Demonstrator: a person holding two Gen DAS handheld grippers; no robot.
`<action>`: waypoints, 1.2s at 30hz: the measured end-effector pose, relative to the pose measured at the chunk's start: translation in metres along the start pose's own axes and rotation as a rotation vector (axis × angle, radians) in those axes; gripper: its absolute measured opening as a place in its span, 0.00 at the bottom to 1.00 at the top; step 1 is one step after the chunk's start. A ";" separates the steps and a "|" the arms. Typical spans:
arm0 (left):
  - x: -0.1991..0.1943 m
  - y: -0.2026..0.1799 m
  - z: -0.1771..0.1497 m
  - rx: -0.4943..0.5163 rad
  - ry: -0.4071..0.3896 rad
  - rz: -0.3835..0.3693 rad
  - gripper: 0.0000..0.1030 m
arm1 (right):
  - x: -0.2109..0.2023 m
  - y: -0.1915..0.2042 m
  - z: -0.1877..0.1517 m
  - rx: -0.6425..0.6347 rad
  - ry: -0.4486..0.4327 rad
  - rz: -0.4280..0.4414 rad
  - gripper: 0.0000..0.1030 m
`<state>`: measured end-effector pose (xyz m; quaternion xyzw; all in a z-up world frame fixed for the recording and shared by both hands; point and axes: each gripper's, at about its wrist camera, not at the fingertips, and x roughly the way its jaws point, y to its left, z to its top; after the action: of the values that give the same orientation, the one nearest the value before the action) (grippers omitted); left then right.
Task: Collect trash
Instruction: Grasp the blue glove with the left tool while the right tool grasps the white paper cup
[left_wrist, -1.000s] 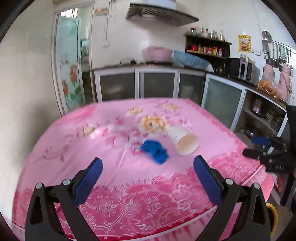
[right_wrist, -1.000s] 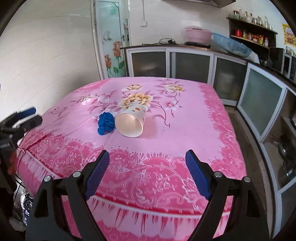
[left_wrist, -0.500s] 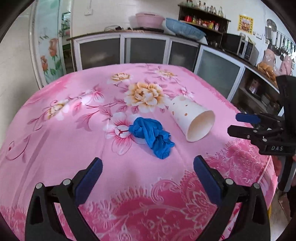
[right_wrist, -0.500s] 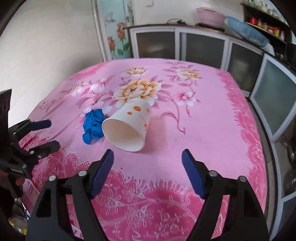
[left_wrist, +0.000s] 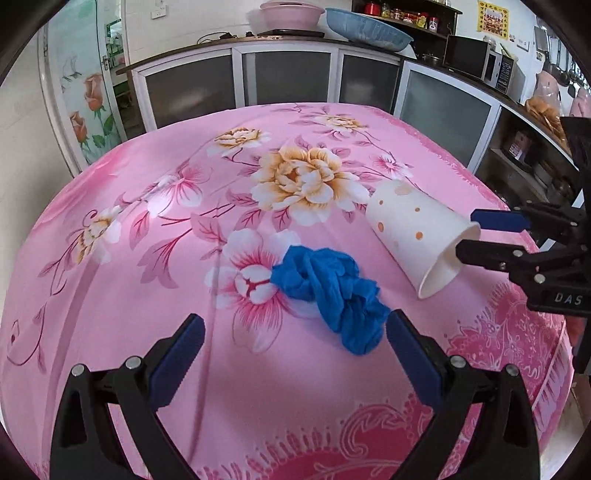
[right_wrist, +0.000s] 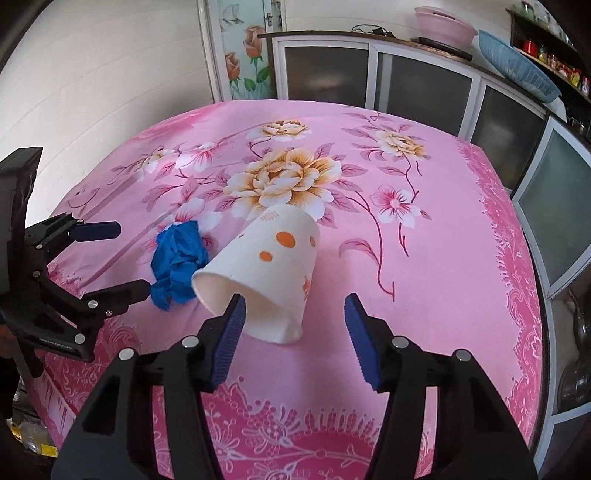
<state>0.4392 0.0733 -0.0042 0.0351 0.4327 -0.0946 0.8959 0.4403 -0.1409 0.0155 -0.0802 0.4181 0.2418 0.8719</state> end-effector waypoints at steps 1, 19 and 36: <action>0.003 0.000 0.002 0.003 0.006 -0.005 0.92 | 0.003 -0.001 0.001 0.002 0.002 -0.005 0.52; 0.042 -0.006 0.017 0.071 0.074 -0.004 0.35 | 0.040 -0.010 0.011 0.029 0.090 0.013 0.13; 0.003 0.011 0.013 -0.002 0.033 0.008 0.08 | -0.006 -0.016 0.003 0.086 0.026 0.021 0.06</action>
<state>0.4534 0.0819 0.0013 0.0375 0.4475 -0.0902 0.8889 0.4472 -0.1561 0.0214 -0.0412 0.4403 0.2318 0.8665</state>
